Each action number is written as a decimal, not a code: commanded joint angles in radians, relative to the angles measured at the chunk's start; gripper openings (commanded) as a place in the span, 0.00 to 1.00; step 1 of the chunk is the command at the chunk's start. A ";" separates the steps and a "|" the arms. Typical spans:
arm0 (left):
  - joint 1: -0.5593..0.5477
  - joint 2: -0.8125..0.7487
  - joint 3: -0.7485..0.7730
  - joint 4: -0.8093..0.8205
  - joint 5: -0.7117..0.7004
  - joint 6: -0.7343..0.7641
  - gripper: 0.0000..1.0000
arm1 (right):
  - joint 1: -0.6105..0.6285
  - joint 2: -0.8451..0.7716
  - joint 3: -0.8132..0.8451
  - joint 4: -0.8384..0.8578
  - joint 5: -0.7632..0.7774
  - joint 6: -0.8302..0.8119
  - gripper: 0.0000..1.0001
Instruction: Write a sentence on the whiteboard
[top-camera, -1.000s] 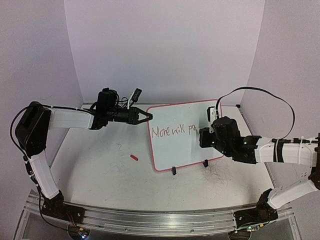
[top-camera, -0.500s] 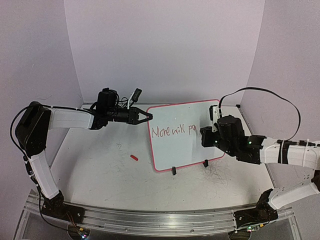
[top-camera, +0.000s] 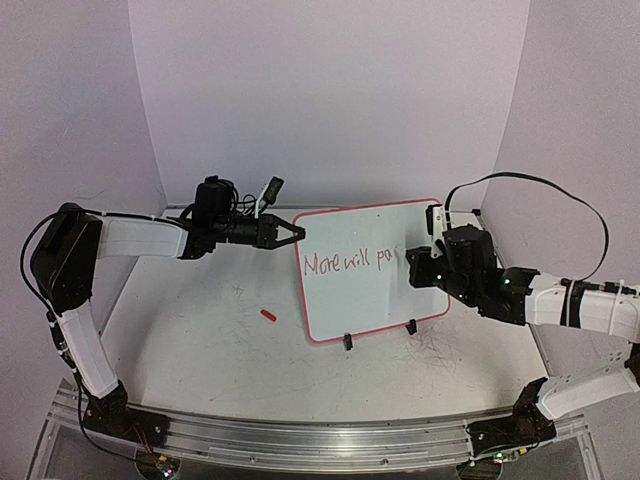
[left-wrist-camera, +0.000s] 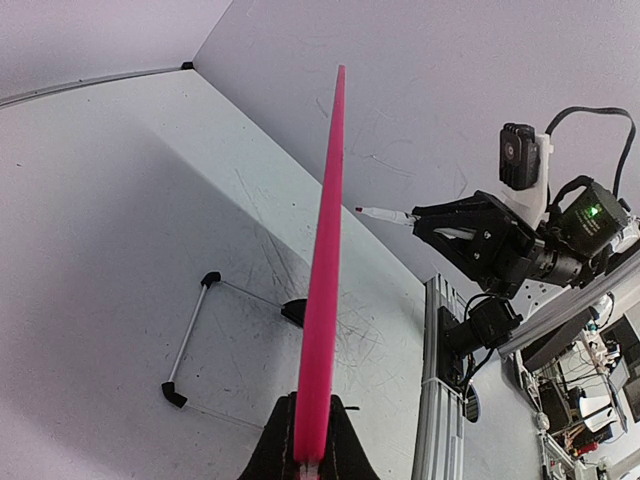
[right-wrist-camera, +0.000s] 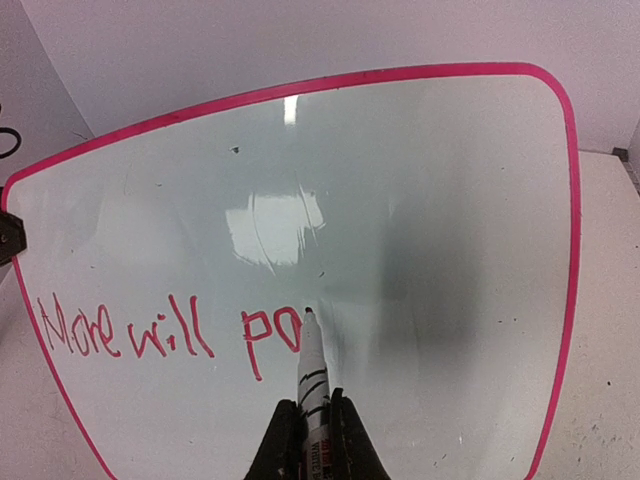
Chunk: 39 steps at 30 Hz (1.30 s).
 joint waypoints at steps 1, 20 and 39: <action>-0.016 -0.011 0.023 -0.054 -0.021 0.000 0.00 | 0.000 -0.004 -0.010 0.046 -0.017 -0.042 0.00; -0.016 -0.019 0.023 -0.054 -0.022 0.000 0.00 | -0.011 0.048 0.019 0.070 0.026 -0.021 0.00; -0.017 -0.019 0.025 -0.054 -0.019 -0.002 0.00 | -0.013 0.082 0.031 0.084 0.039 -0.017 0.00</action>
